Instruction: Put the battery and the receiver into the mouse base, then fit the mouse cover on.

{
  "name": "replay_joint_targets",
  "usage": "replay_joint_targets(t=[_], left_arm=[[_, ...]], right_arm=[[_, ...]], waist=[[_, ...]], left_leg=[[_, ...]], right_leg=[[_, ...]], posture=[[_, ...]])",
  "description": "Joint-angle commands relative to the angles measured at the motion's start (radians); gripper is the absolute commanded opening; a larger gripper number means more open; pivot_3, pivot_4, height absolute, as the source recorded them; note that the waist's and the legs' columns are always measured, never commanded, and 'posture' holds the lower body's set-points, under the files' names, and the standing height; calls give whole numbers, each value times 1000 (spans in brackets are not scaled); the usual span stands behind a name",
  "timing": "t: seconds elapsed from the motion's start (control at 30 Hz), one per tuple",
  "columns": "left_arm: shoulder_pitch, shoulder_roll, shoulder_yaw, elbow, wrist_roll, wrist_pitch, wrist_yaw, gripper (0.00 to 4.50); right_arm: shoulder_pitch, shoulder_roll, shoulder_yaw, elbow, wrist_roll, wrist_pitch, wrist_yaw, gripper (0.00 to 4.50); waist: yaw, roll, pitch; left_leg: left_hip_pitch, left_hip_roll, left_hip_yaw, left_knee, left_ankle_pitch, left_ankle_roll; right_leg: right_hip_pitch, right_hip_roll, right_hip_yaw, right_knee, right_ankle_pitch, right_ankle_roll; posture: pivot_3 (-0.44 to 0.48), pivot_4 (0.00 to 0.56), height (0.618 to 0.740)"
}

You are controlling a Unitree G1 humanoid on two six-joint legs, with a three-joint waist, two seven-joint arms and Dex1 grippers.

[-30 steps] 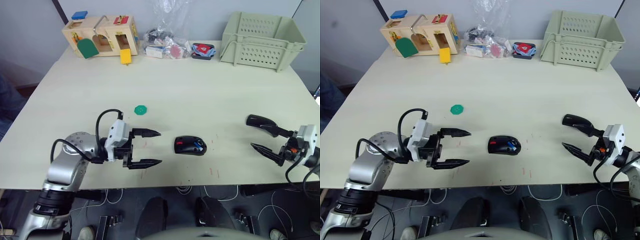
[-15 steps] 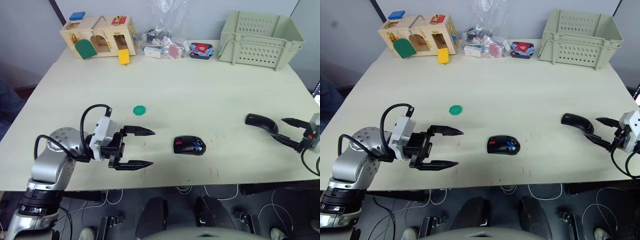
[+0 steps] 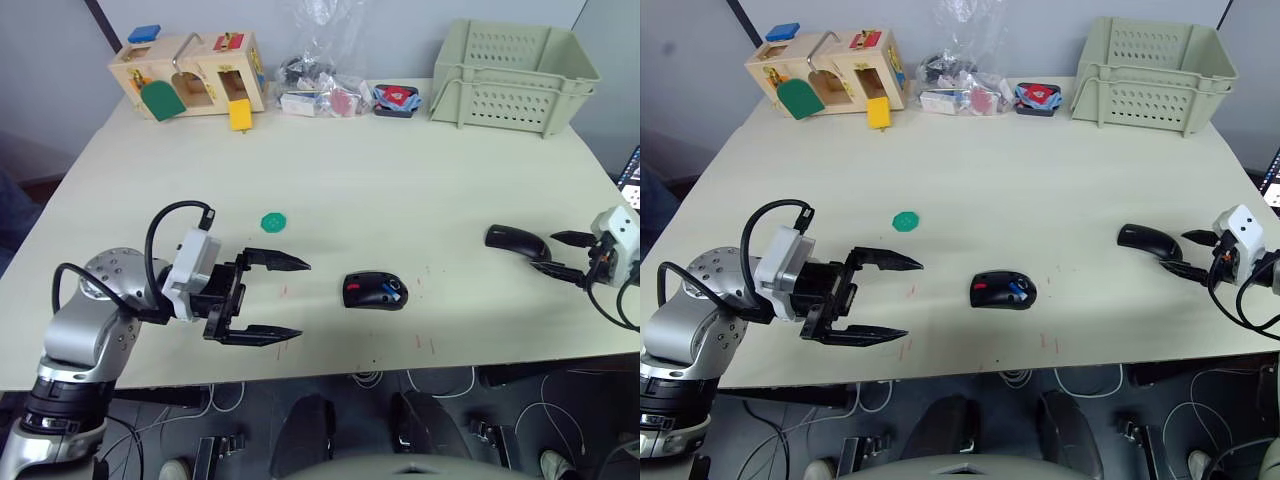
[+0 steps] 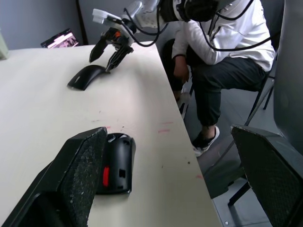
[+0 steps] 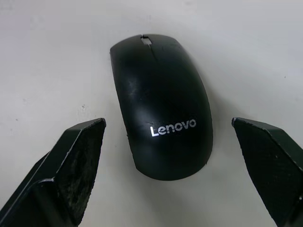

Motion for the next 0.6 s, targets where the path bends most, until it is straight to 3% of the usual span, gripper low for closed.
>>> replay_joint_targets(t=[0.03, 0.6], left_arm=[[2, 13, 34, -27, -23, 4, 6, 4458], [92, -3, 120, -53, -7, -38, 115, 4458]], right_arm=[[-47, -21, 2, 32, -22, -14, -2, 4500], [-110, -17, 24, 92, -72, -12, 44, 4500]], waist=[[-1, 0, 0], [0, 1, 2]], left_leg=[[0, 0, 0, 0, 0, 0], [4, 1, 5, -2, 0, 0]], right_leg=[[0, 0, 0, 0, 0, 0], [0, 0, 5, 0, 0, 0]], posture=[[0, 150, 740], [0, 150, 740]])
